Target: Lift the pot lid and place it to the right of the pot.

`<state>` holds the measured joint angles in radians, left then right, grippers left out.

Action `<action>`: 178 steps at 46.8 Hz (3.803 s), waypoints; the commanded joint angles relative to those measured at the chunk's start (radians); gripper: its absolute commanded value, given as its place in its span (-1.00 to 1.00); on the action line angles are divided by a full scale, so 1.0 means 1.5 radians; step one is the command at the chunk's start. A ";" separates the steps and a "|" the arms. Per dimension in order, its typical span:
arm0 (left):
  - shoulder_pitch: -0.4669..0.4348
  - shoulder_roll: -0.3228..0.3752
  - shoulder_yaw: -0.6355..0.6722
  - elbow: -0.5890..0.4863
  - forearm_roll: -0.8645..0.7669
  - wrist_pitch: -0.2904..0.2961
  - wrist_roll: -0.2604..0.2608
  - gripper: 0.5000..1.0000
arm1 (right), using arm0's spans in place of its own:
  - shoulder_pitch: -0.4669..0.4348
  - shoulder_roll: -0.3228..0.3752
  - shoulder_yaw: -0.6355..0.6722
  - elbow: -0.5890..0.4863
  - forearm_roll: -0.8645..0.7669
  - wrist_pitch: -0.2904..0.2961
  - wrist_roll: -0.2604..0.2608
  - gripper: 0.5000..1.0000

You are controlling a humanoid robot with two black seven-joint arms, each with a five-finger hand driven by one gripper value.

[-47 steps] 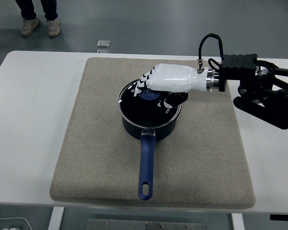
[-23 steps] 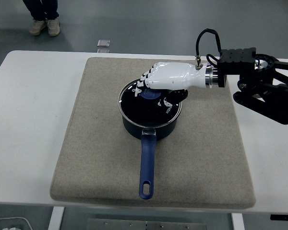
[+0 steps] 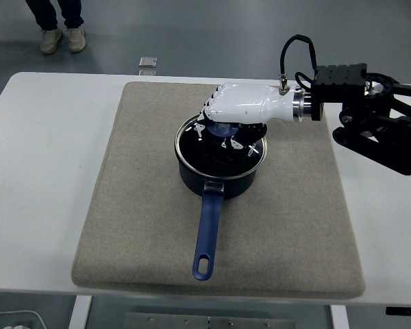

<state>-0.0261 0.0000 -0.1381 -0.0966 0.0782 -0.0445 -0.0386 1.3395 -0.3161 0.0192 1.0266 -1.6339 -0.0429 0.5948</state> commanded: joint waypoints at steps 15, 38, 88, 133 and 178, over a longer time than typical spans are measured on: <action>0.000 0.000 0.000 0.000 0.000 0.000 0.000 1.00 | 0.009 0.000 0.000 0.001 0.004 0.001 0.000 -1.00; 0.000 0.000 0.000 0.000 0.000 0.000 0.000 1.00 | 0.016 0.006 0.000 0.004 0.005 0.001 0.000 -1.00; 0.000 0.000 0.000 0.000 0.000 0.000 -0.001 1.00 | 0.022 0.003 -0.001 0.005 0.071 0.010 0.011 0.38; 0.000 0.000 0.000 0.000 0.000 0.000 0.000 1.00 | 0.060 -0.007 -0.040 -0.023 -0.016 0.003 0.011 0.36; 0.000 0.000 0.000 0.000 0.000 0.000 0.000 1.00 | 0.037 0.003 -0.055 -0.022 -0.015 -0.003 0.011 -0.42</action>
<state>-0.0261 0.0000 -0.1381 -0.0966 0.0782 -0.0445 -0.0388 1.3932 -0.3098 -0.0589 0.9940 -1.6568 -0.0482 0.6109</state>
